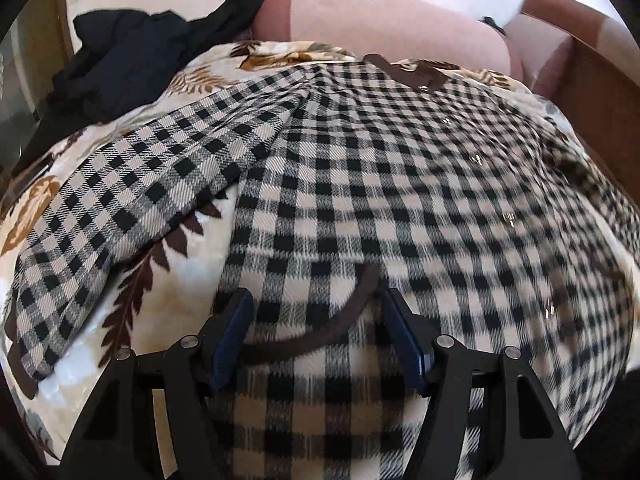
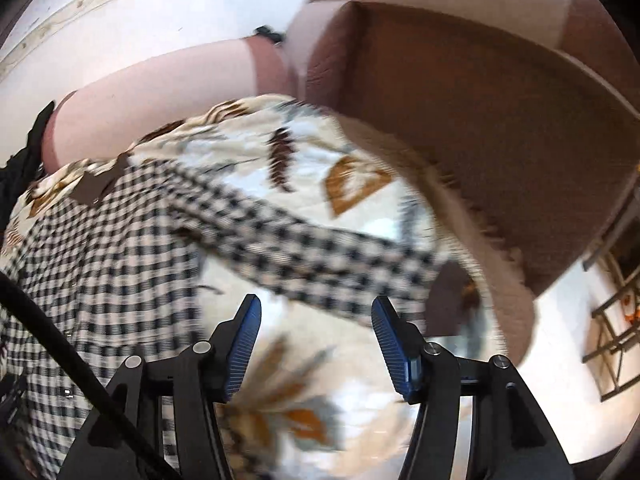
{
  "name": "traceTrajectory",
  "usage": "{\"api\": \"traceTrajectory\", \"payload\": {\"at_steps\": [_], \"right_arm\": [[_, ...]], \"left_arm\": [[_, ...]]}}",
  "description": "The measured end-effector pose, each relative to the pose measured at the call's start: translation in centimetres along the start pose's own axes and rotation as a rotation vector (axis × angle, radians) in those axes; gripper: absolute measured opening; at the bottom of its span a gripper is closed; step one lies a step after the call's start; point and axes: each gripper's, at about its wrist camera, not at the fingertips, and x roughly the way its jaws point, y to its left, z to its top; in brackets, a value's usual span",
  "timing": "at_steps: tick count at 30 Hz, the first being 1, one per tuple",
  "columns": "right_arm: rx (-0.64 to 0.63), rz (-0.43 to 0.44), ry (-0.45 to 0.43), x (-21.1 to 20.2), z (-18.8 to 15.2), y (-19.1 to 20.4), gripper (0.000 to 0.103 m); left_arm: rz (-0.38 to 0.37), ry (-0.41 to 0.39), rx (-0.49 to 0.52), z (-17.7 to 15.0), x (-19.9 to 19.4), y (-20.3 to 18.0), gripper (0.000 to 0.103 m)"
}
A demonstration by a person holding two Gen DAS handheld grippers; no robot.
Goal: Fold large clothes
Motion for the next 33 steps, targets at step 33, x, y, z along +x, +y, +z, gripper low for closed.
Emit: {"api": "traceTrajectory", "payload": {"at_steps": [33], "right_arm": [[0.297, 0.189, 0.2, 9.5, -2.4, -3.2, 0.053]], "left_arm": [[0.059, -0.003, 0.049, 4.0, 5.3, -2.1, 0.085]]}}
